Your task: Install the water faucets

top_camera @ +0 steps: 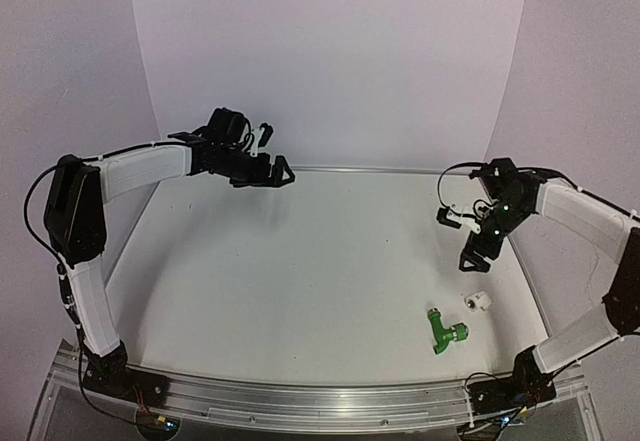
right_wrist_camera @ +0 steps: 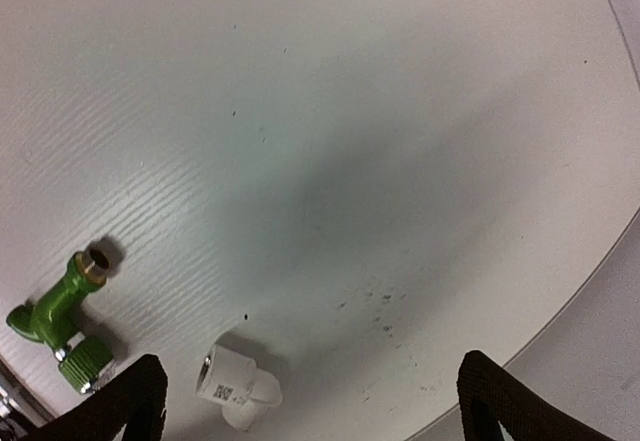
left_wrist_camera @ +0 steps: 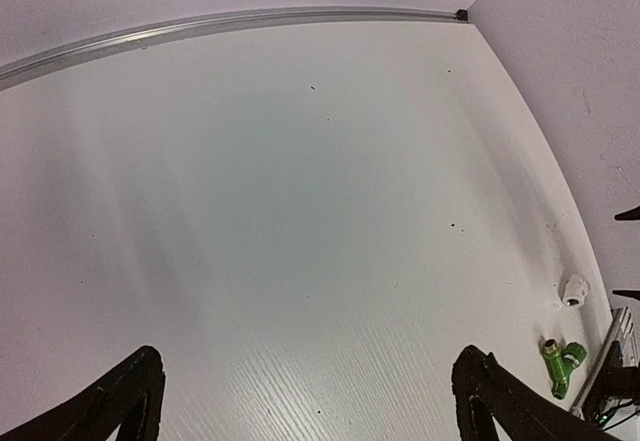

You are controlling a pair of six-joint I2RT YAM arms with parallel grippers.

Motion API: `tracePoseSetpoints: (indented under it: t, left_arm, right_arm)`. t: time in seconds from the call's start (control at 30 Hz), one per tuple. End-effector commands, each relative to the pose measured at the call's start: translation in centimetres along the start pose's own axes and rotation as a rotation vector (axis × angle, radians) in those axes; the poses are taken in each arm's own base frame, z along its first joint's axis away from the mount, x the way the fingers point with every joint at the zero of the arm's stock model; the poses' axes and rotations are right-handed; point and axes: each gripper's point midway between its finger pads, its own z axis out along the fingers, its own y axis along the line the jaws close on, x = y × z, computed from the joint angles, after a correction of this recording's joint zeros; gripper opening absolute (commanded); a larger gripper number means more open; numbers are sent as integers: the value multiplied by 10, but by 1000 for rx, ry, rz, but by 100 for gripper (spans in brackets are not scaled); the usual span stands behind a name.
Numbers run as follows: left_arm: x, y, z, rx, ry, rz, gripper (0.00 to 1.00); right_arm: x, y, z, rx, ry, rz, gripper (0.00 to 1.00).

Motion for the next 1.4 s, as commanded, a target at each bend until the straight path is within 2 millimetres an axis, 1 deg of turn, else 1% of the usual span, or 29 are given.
tracePoseSetpoints:
  t: [0.0,0.1,0.17,0.27,0.33,0.4,0.53,0.63,0.8,0.93,1.1,1.2,1.3,1.37]
  left_arm:
    - [-24,-17,-21,28,-77,36,100]
    - [-23,-16,-22,25,-74,31,100]
    - [-23,-19,-24,37,-75,33,100]
    - [-23,-22,-26,54,-81,32,100]
    - [-22,-20,-26,43,-85,25,100]
    - [-22,-14,-25,14,-88,11,100]
    - [-25,-14,-26,6,-95,10,100]
    - [-25,-13,-25,4,-95,8,100]
    - [-25,-13,-22,11,-94,-6,100]
    - [-26,-13,-22,10,-97,-17,100]
    - [-27,-14,-22,14,-103,-19,100]
    - [-28,-14,-22,14,-106,-20,100]
    - [-28,-14,-22,16,-108,-25,100]
    - [-27,-14,-22,17,-107,-29,100]
  right_arm:
    - [67,16,-10,-14,190,-97,98]
    - [104,8,-10,-38,246,-60,97]
    - [127,6,-4,-72,295,-31,93]
    - [142,5,6,-99,318,-21,89]
    - [144,3,13,-98,313,-18,88]
    - [144,6,20,-114,308,-15,87]
    - [139,17,31,-176,266,7,86]
    - [133,18,41,-191,233,37,85]
    - [130,15,56,-207,215,65,80]
    - [125,18,66,-220,212,64,75]
    - [124,29,71,-241,216,39,72]
    - [119,35,74,-247,213,19,70]
    - [115,37,76,-245,206,12,68]
    - [112,37,78,-245,201,9,64]
